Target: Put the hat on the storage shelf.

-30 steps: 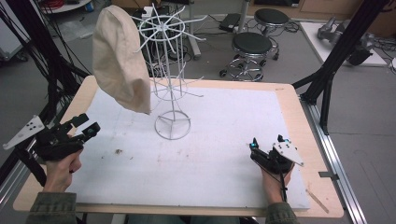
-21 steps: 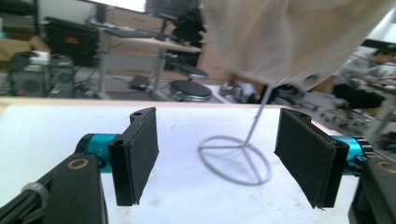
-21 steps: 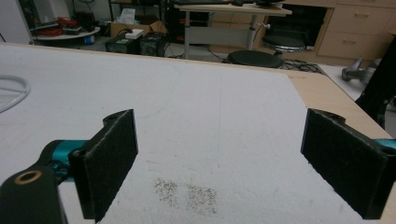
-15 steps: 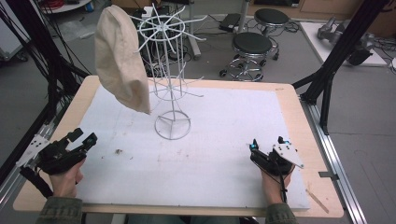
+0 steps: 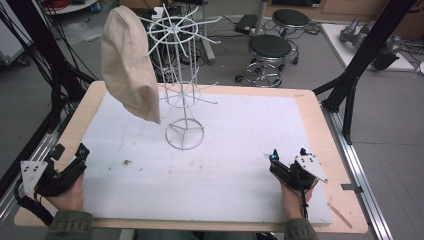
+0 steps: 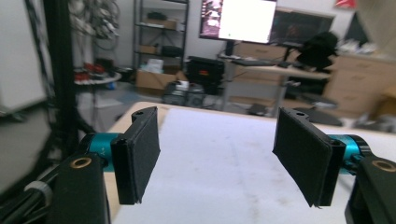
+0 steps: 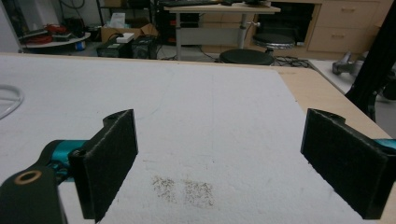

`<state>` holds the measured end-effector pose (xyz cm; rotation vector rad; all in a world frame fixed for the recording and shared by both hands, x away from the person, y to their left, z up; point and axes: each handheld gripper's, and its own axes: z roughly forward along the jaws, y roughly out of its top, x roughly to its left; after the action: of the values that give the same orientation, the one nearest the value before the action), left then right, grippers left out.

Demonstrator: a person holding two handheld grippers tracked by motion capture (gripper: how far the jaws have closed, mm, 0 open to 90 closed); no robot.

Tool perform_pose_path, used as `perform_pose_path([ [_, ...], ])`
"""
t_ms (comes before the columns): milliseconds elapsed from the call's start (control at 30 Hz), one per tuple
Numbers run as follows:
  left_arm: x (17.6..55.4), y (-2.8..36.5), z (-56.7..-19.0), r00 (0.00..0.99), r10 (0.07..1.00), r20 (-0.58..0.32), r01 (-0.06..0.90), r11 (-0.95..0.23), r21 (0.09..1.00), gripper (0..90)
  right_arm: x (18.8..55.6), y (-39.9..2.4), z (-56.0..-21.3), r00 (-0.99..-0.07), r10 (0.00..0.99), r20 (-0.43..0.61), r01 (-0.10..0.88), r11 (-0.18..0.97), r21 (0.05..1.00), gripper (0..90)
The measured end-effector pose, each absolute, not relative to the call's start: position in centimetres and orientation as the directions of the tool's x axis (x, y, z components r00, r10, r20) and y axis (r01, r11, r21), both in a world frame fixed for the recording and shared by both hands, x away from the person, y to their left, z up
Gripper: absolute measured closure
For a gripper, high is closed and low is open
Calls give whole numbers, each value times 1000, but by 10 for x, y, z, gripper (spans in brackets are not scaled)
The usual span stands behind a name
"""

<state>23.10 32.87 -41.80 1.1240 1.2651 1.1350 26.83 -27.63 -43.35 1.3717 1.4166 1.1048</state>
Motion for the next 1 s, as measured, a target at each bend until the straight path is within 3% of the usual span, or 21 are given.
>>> perform_pose_path([
  [167,231,325,-422,-62,996,-61,17,62,998,308,267,-278,-433,-22,1000,17,239,-11,971,100],
  [367,233,325,-426,-113,986,-120,47,126,991,305,268,-278,-434,-21,1000,19,243,-13,970,100],
  [1000,236,323,-428,-72,990,-124,76,130,989,311,266,-287,-438,9,997,79,227,-79,971,101],
])
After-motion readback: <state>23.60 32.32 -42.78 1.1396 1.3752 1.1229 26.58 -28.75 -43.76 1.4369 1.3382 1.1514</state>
